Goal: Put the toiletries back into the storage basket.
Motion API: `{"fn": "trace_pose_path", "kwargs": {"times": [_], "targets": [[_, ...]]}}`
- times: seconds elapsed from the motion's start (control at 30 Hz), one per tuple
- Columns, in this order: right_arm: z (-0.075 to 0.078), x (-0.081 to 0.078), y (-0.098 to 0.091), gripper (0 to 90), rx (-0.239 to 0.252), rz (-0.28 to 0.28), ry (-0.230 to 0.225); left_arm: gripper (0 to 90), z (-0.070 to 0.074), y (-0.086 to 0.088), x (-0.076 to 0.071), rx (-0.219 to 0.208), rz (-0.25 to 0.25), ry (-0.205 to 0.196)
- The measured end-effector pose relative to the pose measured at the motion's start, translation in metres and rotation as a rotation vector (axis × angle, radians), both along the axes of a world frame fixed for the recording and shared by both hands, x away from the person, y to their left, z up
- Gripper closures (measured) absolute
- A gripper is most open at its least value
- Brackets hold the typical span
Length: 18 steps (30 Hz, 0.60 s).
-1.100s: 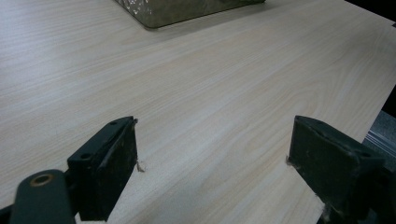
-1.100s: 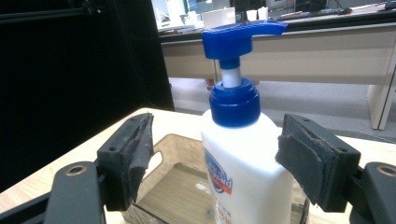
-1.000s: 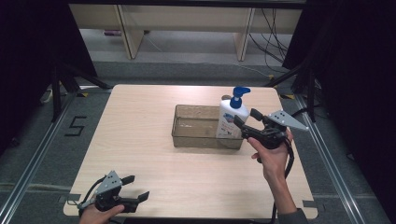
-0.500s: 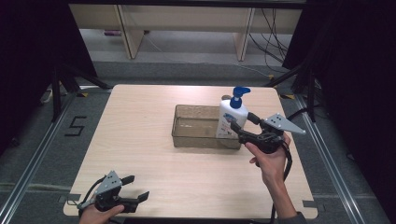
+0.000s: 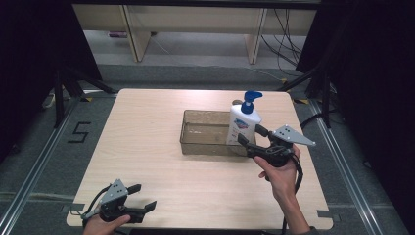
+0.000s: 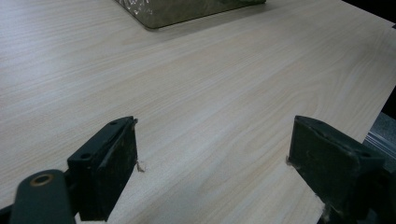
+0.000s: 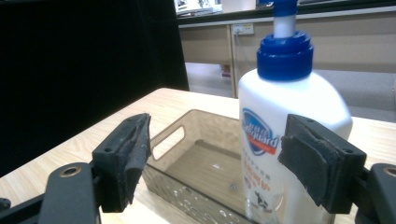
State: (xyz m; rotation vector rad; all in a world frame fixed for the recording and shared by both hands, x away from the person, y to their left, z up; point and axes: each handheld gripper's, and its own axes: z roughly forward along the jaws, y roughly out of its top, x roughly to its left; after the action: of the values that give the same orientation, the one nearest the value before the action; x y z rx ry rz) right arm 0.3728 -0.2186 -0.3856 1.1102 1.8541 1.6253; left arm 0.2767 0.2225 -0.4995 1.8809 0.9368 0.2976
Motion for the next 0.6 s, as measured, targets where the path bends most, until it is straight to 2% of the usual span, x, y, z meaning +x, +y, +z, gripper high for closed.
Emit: {"fn": "trace_pose_path", "kwargs": {"times": [0.07,0.33,0.37,0.4,0.5,0.6], "targets": [[-0.002,-0.001,0.0,24.4,-0.014,0.002,-0.003,14.8,0.0,0.0,0.0,0.0,0.001,-0.001],[-0.01,-0.005,0.006,24.5,-0.002,0.036,0.012,14.8,0.0,0.0,0.0,0.002,0.0,-0.001],[-0.01,-0.007,0.005,24.6,-0.023,0.029,0.012,14.8,0.0,0.0,0.0,0.002,0.001,-0.001],[-0.01,-0.008,0.006,24.6,-0.017,0.032,0.027,14.8,0.0,0.0,0.0,0.0,0.002,-0.002],[-0.014,-0.009,0.008,24.6,-0.012,0.036,0.008,14.8,0.0,0.0,0.0,0.004,0.0,-0.002],[-0.016,-0.011,0.01,24.5,-0.013,0.046,0.029,14.8,0.001,0.0,-0.001,0.01,0.005,-0.002]]}}
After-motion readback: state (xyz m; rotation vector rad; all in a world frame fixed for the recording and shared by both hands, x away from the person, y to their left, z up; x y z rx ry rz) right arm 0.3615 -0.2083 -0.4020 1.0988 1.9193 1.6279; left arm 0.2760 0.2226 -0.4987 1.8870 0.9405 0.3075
